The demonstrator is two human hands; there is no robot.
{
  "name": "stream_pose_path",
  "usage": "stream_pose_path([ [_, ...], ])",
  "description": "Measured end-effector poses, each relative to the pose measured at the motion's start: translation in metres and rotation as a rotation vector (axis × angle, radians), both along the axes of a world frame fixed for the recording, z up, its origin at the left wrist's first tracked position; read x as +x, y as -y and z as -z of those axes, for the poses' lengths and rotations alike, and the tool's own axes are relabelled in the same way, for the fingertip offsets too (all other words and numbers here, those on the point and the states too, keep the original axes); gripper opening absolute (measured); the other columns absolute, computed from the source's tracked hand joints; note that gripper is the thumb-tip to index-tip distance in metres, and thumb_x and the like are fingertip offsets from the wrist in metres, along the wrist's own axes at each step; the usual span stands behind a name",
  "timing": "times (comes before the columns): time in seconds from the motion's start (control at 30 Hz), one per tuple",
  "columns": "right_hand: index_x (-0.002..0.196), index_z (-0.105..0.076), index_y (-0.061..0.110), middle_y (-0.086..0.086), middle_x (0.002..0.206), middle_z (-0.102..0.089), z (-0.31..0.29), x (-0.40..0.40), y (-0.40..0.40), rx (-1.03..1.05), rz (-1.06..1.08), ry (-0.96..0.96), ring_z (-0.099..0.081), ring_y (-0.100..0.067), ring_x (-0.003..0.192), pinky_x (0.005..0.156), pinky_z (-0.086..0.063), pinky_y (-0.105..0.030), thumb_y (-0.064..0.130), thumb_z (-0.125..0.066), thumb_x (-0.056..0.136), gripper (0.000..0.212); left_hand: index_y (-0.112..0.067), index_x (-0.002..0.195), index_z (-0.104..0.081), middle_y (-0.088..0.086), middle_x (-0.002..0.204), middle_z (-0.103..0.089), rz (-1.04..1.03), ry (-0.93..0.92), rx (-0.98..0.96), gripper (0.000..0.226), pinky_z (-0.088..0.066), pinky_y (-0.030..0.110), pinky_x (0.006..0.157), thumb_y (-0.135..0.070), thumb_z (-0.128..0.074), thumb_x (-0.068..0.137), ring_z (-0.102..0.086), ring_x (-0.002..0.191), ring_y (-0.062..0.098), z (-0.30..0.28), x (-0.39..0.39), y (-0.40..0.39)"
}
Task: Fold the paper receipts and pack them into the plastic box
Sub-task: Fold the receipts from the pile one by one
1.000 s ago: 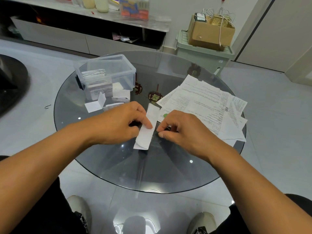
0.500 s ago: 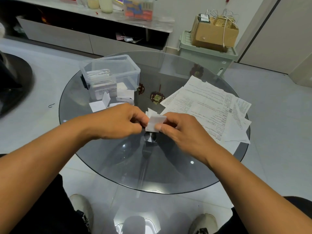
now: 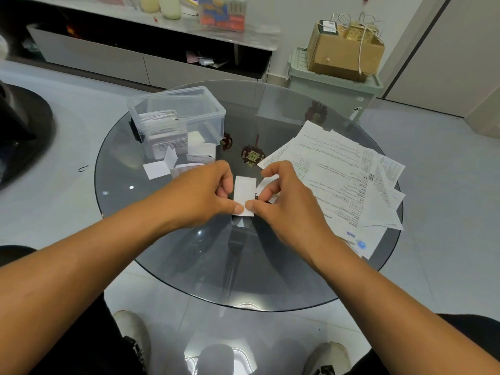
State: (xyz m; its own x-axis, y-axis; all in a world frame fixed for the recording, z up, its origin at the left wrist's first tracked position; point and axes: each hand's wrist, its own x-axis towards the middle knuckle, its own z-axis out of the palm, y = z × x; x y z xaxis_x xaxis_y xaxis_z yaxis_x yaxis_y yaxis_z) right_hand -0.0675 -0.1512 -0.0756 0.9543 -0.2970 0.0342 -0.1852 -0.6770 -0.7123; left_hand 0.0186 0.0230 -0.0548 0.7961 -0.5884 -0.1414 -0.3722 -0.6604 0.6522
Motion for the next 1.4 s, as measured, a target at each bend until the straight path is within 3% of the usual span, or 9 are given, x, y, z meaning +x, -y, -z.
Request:
stream_pose_path([
  [0.17,0.096,-0.069,0.034,0.017,0.095,-0.063,-0.006,0.000,0.001,-0.108,-0.100,-0.032,-0.061,-0.007,0.086,0.082,-0.055,-0.044,0.042,-0.073,0.091,0.011,-0.036,0.103,-0.065,-0.007,0.090,-0.065,0.070,0.076,-0.009,0.019,-0.048,0.026,0.065,-0.033,-0.077,0.088,-0.058,0.069,0.005,0.001,0.002,-0.002],
  [0.27,0.108,-0.075,0.034,0.011,0.100,-0.061,-0.018,-0.003,0.003,-0.131,-0.259,-0.077,-0.061,-0.012,0.089,0.080,-0.055,-0.043,0.053,-0.075,0.087,0.028,-0.041,0.116,-0.070,-0.005,0.092,-0.066,0.168,0.132,0.047,0.024,-0.054,0.035,0.069,-0.036,-0.072,0.092,-0.062,0.075,0.010,-0.004,0.003,-0.003],
  [0.4,0.133,-0.065,0.032,0.010,0.119,-0.051,-0.022,-0.004,0.006,-0.312,-0.311,-0.149,-0.057,-0.012,0.097,0.082,-0.053,-0.034,0.061,-0.071,0.087,0.054,-0.040,0.123,-0.067,-0.005,0.099,-0.064,0.292,0.139,0.131,0.037,-0.052,0.034,0.067,-0.052,-0.070,0.088,-0.057,0.083,0.008,-0.012,0.006,-0.007],
  [0.53,0.123,-0.068,0.024,0.004,0.120,-0.056,-0.015,-0.002,0.004,-0.613,-0.350,-0.077,-0.059,-0.018,0.096,0.075,-0.054,-0.039,0.054,-0.050,0.101,0.041,-0.039,0.129,-0.063,-0.017,0.103,-0.053,0.284,0.266,0.180,0.041,-0.041,0.018,0.066,-0.050,-0.067,0.090,-0.057,0.081,0.002,-0.007,0.010,-0.007],
  [0.67,0.107,-0.068,0.022,0.003,0.105,-0.058,-0.013,0.001,0.004,-0.713,-0.365,-0.021,-0.057,-0.019,0.088,0.067,-0.052,-0.040,0.048,-0.046,0.104,0.034,-0.033,0.124,-0.067,-0.015,0.097,-0.053,0.337,0.364,0.197,0.030,-0.049,0.026,0.073,-0.041,-0.063,0.095,-0.055,0.080,0.003,-0.004,0.011,-0.004],
  [0.83,0.095,-0.069,0.020,0.002,0.097,-0.060,-0.015,0.004,0.006,-0.596,-0.336,-0.038,-0.057,-0.019,0.082,0.070,-0.053,-0.046,0.034,-0.049,0.104,0.026,-0.036,0.114,-0.071,-0.017,0.094,-0.055,0.353,0.330,0.116,0.019,-0.046,0.020,0.071,-0.037,-0.063,0.096,-0.056,0.082,0.001,-0.001,0.013,-0.006],
  [0.97,0.094,-0.072,0.022,0.002,0.091,-0.061,-0.022,0.000,0.010,-0.417,-0.371,-0.059,-0.058,-0.017,0.078,0.069,-0.052,-0.049,0.039,-0.060,0.096,0.022,-0.030,0.107,-0.073,-0.015,0.094,-0.056,0.342,0.351,0.071,0.015,-0.051,0.032,0.079,-0.036,-0.063,0.097,-0.057,0.087,0.006,0.004,0.015,-0.001],
  [1.17,0.120,-0.073,0.033,0.008,0.111,-0.060,-0.032,-0.004,0.014,-0.377,-0.475,-0.154,-0.057,-0.017,0.099,0.085,-0.050,-0.044,0.053,-0.076,0.085,0.041,-0.026,0.101,-0.074,-0.015,0.097,-0.055,0.321,0.325,0.025,0.010,-0.045,0.022,0.076,-0.030,-0.066,0.096,-0.056,0.088,0.002,0.008,0.015,0.001],
  [1.4,0.112,-0.075,0.032,0.014,0.118,-0.061,-0.033,-0.008,0.013,-0.387,-0.516,-0.133,-0.055,-0.013,0.105,0.091,-0.047,-0.040,0.051,-0.078,0.084,0.034,-0.046,0.116,-0.068,-0.017,0.105,-0.054,0.371,0.225,0.043,0.025,-0.040,0.018,0.072,-0.038,-0.069,0.093,-0.053,0.088,-0.003,0.005,0.009,0.003],
])
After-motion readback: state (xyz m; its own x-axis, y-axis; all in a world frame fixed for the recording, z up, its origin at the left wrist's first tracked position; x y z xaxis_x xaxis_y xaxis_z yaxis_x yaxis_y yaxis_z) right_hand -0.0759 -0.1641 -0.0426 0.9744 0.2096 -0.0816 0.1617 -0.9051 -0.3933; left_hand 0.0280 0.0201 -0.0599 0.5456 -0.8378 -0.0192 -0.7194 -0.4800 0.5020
